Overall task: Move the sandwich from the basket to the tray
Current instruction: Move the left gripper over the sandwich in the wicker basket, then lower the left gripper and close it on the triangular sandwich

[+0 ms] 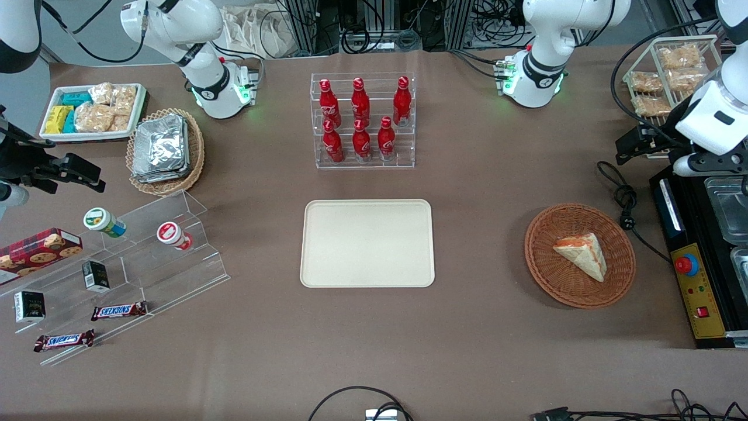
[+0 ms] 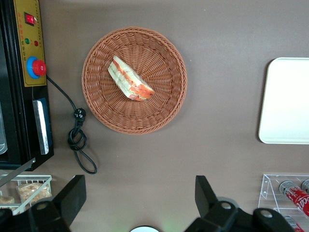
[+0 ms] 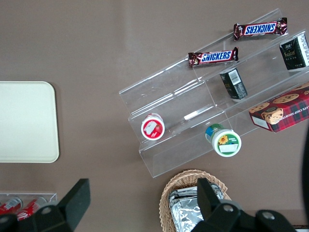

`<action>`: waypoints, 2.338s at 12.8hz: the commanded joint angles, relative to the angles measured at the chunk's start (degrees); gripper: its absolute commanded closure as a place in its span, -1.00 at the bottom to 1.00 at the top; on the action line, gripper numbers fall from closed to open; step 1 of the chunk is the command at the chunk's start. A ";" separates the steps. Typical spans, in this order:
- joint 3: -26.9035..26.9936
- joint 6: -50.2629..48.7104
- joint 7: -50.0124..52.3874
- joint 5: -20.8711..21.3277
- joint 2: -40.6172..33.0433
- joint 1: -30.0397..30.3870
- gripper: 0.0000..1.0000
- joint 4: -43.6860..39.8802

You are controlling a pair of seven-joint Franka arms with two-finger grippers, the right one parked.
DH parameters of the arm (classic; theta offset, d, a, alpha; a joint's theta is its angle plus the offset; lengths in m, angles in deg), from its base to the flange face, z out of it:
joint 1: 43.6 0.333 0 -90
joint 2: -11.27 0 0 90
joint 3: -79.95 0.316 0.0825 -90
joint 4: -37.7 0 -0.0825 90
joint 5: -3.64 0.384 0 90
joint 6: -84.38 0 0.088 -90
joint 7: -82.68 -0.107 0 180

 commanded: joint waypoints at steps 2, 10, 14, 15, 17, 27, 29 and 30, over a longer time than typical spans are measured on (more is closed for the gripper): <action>-1.21 0.12 -0.15 1.33 0.00 0.24 -1.00 -0.62; 3.89 15.48 21.31 0.98 8.33 0.24 -1.00 7.73; 4.59 21.81 33.51 1.50 17.21 0.16 -1.00 7.90; 4.85 23.39 33.51 1.50 19.05 0.16 -1.00 8.08; 6.26 27.60 33.51 1.24 21.52 0.16 -1.00 10.26; 6.35 40.81 34.13 -4.72 29.17 0.16 -0.96 15.82; 6.35 40.81 34.13 -6.31 30.05 0.16 -0.61 15.82; 6.35 40.81 34.04 -6.32 30.14 0.16 -0.33 15.82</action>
